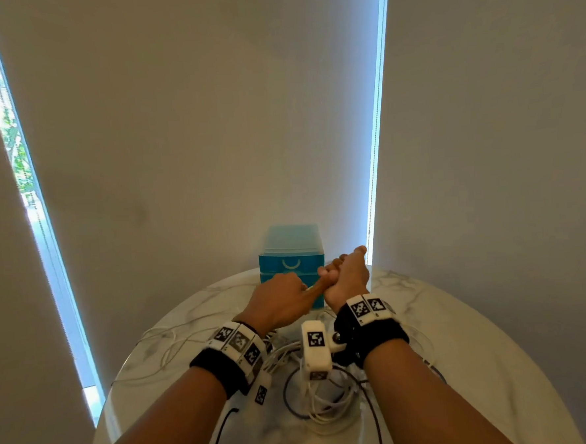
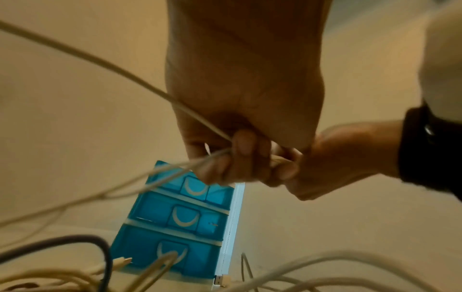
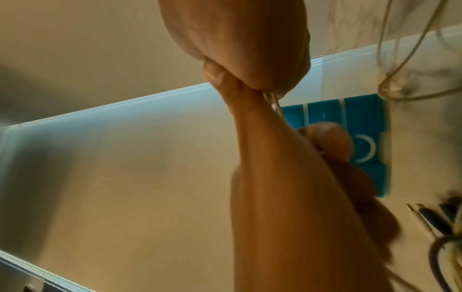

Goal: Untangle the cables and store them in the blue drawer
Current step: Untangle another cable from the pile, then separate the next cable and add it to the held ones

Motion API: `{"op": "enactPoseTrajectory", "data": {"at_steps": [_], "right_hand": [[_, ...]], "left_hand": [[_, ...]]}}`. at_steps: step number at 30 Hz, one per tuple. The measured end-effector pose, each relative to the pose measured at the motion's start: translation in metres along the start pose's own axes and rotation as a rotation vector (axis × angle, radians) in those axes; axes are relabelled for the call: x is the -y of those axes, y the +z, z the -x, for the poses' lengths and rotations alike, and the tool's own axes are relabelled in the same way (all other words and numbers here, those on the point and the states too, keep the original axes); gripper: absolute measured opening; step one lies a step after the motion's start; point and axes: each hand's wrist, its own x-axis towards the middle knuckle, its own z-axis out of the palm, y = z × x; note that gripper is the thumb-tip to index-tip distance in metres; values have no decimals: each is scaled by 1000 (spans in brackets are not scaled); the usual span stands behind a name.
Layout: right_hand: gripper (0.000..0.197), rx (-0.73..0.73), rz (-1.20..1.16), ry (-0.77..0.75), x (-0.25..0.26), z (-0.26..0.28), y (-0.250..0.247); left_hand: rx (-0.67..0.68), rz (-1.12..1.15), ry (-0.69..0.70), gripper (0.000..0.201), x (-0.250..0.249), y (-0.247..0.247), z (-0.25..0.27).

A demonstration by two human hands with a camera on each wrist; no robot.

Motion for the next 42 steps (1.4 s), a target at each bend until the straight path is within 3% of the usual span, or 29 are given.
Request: {"op": "enactPoseTrajectory", "data": {"at_steps": [2,5,10,13,16,20,21,23,25,26,29,30,32,33,35,39,42], "right_hand": [[54,34,-32,-6,10,-4,-4],[53,39,-68,-80,35,-14,-19],[50,-35,4,-246,60,-19,-21],[53,-4,34,-343,69,-16,-9],[49,159,31,-391,76,-8,0],[51,437,136,-336,58,13,12],[52,489,151,-306,51,18,15],[54,571,129,-235,36,25,18],[55,604,87,-168,16,28,15],[55,606,70,-139,7,29,12],[53,591,54,-69,-20,29,0],[52,571,51,-53,-26,29,-5],[47,501,34,-39,-35,24,-13],[46,460,22,-36,-38,23,-16],[50,375,9,-19,-38,22,-20],[50,276,87,-50,-33,11,-30],[58,231,268,-169,-35,2,-37]], "left_hand": [[125,116,35,96,13,-7,6],[200,-23,102,85,52,-24,13],[96,-61,-53,101,120,-68,10],[43,-179,-145,95,162,-96,9],[7,-254,-112,90,190,-130,21],[-283,-794,-10,82,193,-187,5],[-326,-849,-57,79,193,-195,1],[-229,-883,-265,77,199,-195,-4],[-23,-789,-455,68,197,-172,-6],[13,-703,-478,64,188,-157,-6],[-253,-191,-203,43,131,-104,-6],[-286,94,-110,45,102,-85,-5],[-115,569,-72,75,43,-49,0],[-26,682,-83,88,22,-32,2],[55,743,-60,91,-4,-7,3],[57,513,-100,95,-29,7,5],[16,345,-126,107,-24,14,-6]]}}
